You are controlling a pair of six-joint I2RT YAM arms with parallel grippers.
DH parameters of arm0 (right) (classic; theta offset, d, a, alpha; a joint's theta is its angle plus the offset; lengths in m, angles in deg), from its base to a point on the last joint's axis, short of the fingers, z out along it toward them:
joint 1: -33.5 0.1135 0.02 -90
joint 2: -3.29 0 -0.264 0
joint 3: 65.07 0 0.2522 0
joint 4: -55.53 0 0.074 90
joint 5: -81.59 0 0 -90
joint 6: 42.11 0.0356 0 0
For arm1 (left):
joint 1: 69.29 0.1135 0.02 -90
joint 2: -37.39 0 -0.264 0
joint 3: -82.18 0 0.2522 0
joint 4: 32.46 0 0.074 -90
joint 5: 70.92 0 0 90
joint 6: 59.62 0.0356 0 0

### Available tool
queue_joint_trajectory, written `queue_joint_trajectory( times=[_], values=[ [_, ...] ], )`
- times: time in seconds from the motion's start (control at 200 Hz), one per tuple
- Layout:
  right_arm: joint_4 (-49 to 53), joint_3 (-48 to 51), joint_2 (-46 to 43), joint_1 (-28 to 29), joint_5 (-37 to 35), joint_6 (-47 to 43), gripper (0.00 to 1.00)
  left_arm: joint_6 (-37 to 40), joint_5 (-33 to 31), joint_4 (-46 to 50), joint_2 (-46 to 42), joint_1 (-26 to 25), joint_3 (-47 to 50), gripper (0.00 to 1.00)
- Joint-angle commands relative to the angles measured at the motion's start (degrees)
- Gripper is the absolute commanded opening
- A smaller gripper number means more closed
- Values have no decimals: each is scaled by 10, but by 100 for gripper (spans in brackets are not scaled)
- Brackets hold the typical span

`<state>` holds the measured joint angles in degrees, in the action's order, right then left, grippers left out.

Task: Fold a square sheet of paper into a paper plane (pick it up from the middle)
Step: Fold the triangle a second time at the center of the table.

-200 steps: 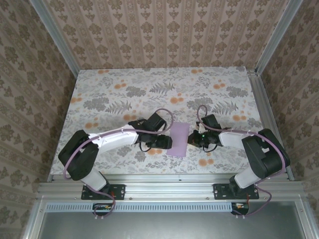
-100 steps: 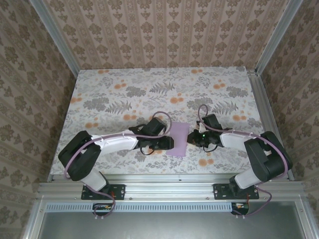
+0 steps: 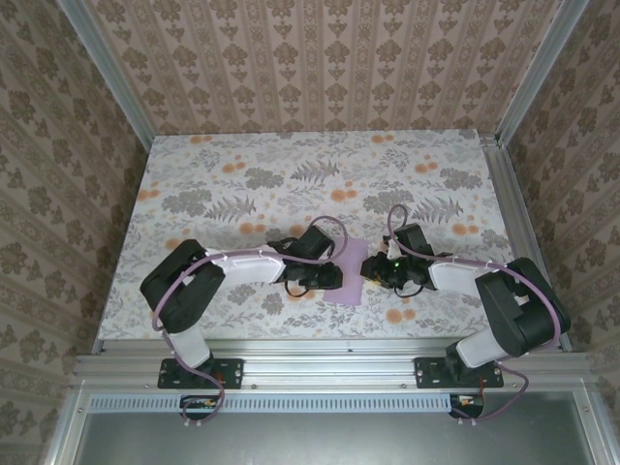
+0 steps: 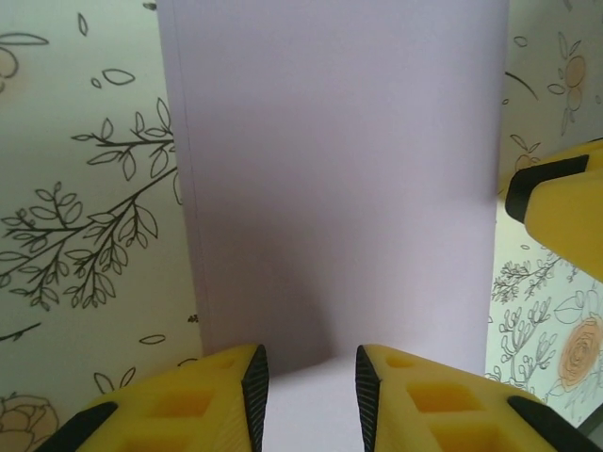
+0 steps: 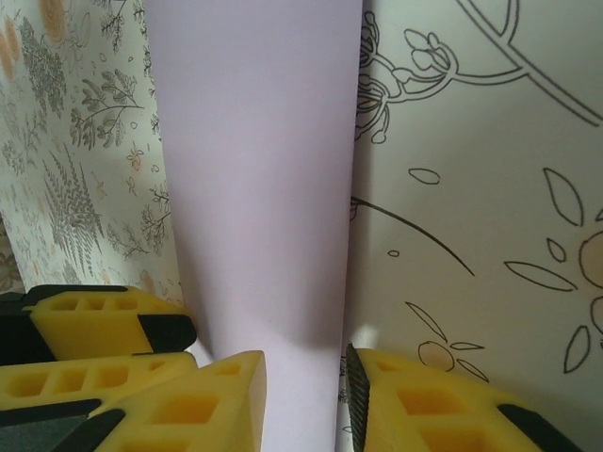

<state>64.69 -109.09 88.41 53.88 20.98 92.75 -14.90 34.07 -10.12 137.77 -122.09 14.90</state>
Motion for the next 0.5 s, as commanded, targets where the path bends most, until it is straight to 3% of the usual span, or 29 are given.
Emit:
queue_joint_trajectory(
  times=[0.0,0.495],
  values=[
    [-5,0,5,2,9,7,33,26,-7,29,16,3,-18,32],
    [-28,-16,10,25,37,25,36,42,-9,43,26,8,-4,29]
  ],
)
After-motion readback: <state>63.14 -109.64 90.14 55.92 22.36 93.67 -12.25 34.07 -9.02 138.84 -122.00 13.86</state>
